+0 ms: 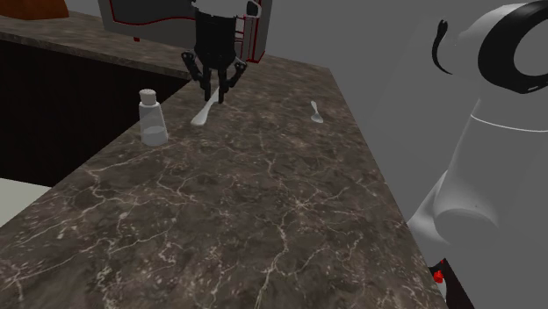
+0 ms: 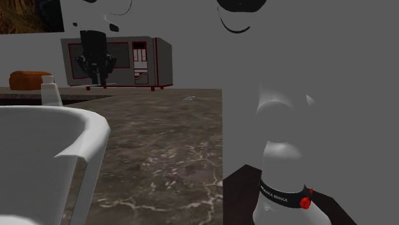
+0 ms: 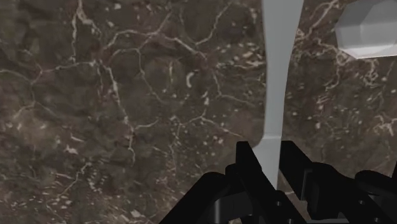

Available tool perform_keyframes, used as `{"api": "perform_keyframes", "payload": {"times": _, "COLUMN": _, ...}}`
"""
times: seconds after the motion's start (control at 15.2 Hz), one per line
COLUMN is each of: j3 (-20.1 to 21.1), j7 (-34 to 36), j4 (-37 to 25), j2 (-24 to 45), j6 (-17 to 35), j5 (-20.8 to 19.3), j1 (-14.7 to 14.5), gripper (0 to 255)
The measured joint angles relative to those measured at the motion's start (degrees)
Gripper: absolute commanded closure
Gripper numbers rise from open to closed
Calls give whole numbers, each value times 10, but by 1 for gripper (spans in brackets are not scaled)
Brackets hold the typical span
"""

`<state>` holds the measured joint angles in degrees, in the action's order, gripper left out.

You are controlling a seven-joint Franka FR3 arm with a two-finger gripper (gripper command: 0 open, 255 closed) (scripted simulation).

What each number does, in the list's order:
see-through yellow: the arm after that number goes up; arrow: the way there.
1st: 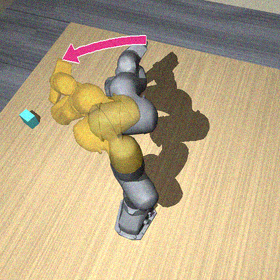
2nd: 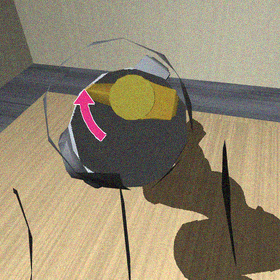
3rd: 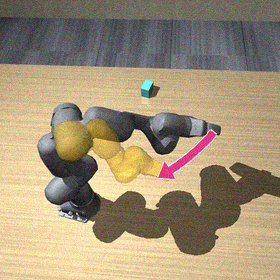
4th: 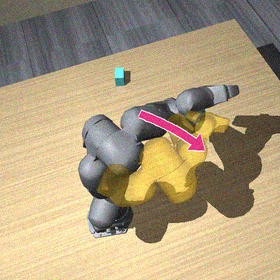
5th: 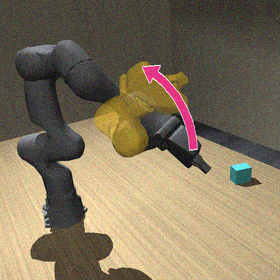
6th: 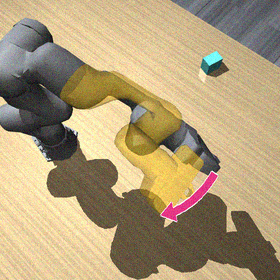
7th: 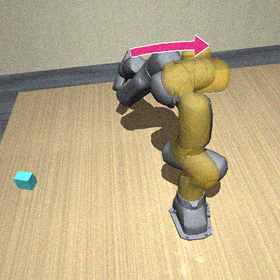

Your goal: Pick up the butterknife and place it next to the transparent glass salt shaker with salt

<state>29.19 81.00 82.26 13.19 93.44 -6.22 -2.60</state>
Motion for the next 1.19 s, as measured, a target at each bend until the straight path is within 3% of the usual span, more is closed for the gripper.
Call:
{"api": "perform_keyframes", "payload": {"times": 0.73, "j3": -2, "j7": 1, "j4": 91, "j2": -5, "j6": 86, "j5": 2, "j1": 7, "gripper": 255}}
{"api": "perform_keyframes", "payload": {"times": 1.12, "j3": -3, "j7": -1, "j4": 99, "j2": -6, "j6": 94, "j5": 2, "j1": 8, "gripper": 255}}
{"api": "perform_keyframes", "payload": {"times": 1.19, "j3": -3, "j7": -1, "j4": 99, "j2": -6, "j6": 94, "j5": 2, "j1": 8, "gripper": 0}}
